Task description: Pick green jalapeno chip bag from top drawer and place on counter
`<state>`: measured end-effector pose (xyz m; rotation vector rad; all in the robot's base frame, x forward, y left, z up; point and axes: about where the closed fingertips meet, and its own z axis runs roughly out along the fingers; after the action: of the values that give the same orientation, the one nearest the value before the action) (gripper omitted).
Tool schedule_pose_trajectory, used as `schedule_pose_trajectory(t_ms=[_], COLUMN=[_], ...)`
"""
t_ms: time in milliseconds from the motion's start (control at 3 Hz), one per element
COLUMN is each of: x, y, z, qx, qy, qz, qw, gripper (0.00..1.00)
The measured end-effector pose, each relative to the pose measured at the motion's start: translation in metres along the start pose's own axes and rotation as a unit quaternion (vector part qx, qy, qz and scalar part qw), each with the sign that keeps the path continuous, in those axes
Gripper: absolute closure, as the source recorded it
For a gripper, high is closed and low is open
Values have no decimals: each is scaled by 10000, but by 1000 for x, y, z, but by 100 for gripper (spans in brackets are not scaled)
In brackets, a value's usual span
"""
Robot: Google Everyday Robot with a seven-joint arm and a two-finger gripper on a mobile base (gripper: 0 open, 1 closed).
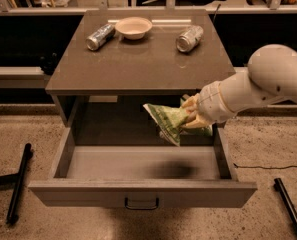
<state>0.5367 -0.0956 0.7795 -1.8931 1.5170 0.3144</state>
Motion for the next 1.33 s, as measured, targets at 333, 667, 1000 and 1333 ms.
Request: schedule_pose_trajectory(t_ms=[333, 667, 1000, 1333], x=[-25, -52, -53, -62], y=[-24, -56, -56, -77], z=[-39, -71, -71, -78], qx=[343, 687, 686, 924], qy=[-50, -200, -200, -301], qz=[-227, -442, -442, -591], qw=[9991, 9965, 9965, 9935], gripper=[100, 100, 100, 100])
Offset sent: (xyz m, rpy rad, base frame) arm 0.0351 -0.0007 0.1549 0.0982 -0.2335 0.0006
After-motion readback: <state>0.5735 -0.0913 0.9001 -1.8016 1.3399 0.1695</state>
